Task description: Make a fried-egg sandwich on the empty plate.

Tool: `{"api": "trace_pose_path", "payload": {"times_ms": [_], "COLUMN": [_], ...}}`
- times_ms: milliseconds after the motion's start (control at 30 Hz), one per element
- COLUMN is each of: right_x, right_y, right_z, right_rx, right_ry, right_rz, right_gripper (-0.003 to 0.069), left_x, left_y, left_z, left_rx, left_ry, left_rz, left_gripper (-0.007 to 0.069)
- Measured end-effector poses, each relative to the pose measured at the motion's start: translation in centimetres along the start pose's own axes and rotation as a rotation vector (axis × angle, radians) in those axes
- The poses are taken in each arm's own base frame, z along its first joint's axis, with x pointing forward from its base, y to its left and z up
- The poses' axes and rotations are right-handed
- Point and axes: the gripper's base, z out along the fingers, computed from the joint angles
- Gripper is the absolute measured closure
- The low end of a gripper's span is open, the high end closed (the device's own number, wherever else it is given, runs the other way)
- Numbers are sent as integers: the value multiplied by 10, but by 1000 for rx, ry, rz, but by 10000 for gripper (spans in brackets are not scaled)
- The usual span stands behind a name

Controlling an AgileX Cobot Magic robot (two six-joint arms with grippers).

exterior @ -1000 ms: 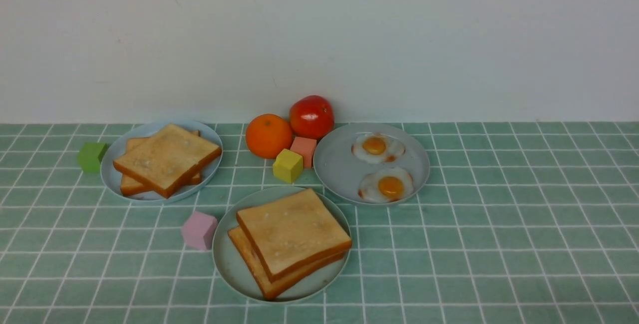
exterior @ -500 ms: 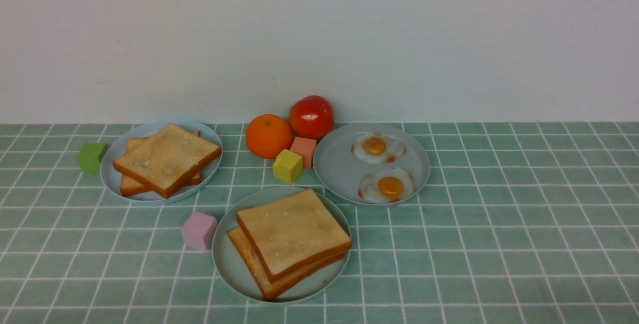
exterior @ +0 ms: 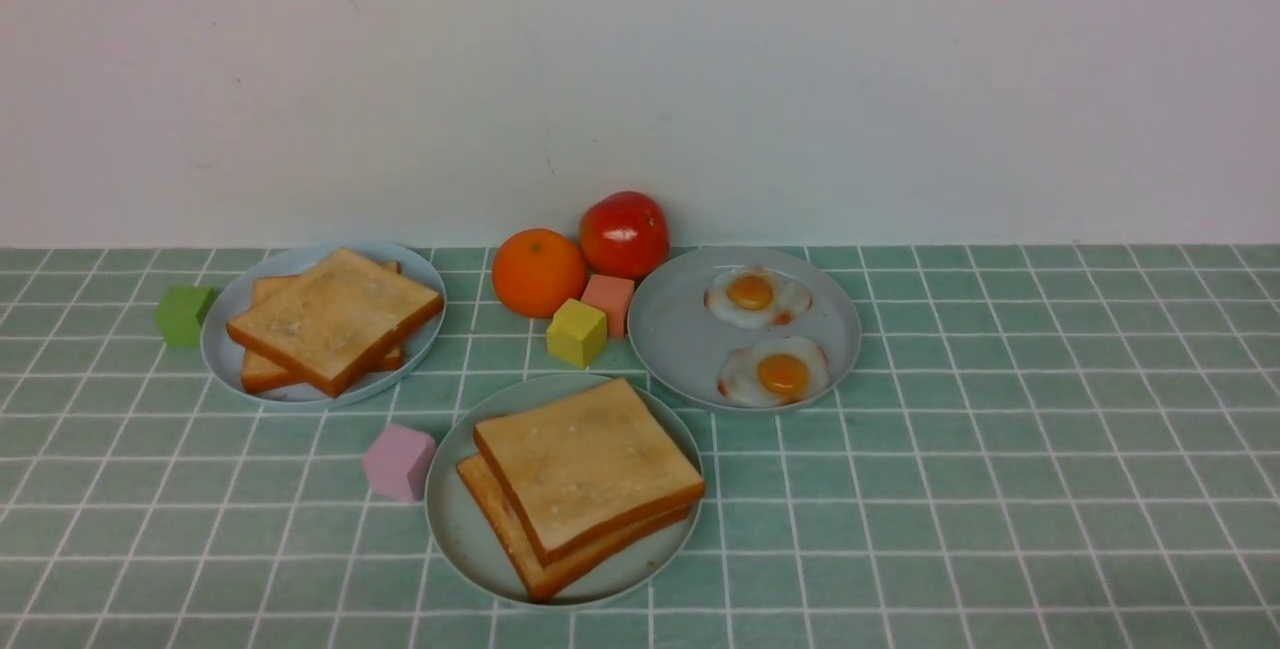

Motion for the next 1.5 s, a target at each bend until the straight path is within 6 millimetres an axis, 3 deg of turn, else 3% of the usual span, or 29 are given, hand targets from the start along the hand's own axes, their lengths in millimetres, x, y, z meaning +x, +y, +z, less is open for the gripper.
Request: {"api": "trace_pose_path", "payload": {"times_ms": [1500], "right_x": [0], "right_y": [0], "right_z": [0], "right_rx": [0], "right_ry": [0], "right_rz": [0], "right_gripper": [539], "left_x": [0], "left_y": [0], "left_z": [0], "left_rx": [0], "left_ry": [-1], "left_rz": [0], "left_gripper": [609]}}
